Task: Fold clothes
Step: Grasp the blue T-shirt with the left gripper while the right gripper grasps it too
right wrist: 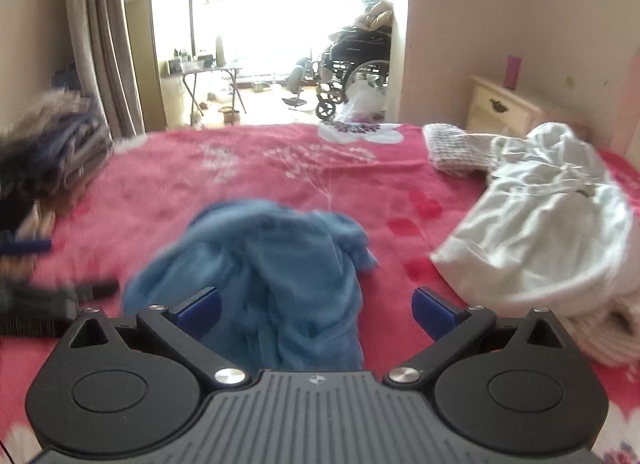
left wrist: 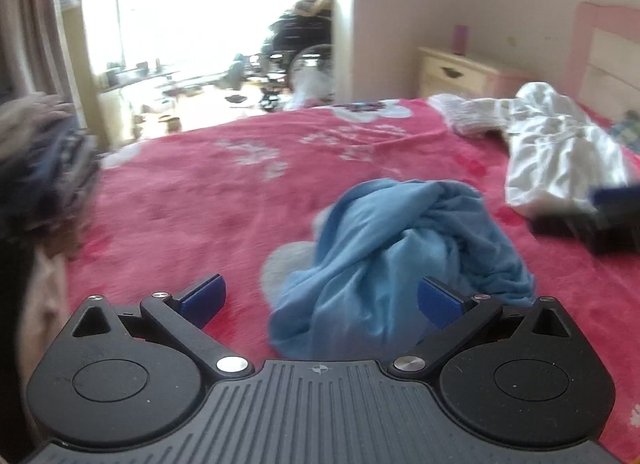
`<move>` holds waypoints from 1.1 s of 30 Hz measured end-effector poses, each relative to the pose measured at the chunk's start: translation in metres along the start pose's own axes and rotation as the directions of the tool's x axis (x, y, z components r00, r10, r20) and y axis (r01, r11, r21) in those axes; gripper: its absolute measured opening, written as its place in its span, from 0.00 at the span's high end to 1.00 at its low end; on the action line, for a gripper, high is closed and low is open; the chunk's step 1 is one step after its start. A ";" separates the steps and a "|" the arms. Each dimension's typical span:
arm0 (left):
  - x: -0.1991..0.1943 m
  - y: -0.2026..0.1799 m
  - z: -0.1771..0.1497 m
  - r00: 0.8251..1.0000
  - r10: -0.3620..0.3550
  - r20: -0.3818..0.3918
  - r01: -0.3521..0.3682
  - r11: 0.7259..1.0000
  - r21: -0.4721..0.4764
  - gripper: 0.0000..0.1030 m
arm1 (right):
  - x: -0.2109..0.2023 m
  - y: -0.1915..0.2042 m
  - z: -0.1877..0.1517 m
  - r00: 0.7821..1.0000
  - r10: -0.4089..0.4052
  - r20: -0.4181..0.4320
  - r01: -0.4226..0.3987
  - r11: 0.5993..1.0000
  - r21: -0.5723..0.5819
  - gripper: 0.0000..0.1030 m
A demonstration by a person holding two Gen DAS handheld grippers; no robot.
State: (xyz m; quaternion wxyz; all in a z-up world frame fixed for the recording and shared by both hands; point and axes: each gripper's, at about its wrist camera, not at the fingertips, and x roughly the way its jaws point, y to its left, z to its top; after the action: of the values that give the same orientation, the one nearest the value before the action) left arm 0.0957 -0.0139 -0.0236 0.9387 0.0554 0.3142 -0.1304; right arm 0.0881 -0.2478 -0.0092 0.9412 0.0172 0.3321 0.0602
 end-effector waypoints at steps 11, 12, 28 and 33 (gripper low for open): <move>0.048 -0.005 -0.001 0.996 -0.077 -0.043 0.078 0.996 0.030 0.42 | 0.101 0.027 0.069 0.981 0.168 -0.101 -0.168 0.986 0.011 0.01; 0.053 -0.004 -0.004 0.994 -0.087 -0.059 0.089 0.996 0.019 0.47 | 0.111 0.029 0.069 0.979 0.153 -0.132 -0.152 0.988 0.012 0.03; 0.010 0.007 -0.034 0.969 -0.246 -0.018 0.246 0.969 0.001 0.92 | 0.047 0.016 0.018 0.961 0.223 -0.161 -0.217 0.975 0.054 0.89; -0.022 0.006 -0.051 0.940 -0.339 -0.041 0.341 0.938 0.069 0.93 | -0.004 0.001 -0.012 0.953 0.257 -0.160 -0.238 0.963 0.125 0.90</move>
State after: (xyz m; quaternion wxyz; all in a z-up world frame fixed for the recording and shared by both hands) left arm 0.0509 0.0058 -0.0503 0.8948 0.0375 0.3272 -0.3014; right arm 0.0779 -0.2469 -0.0160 0.8911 0.1024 0.4115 0.1615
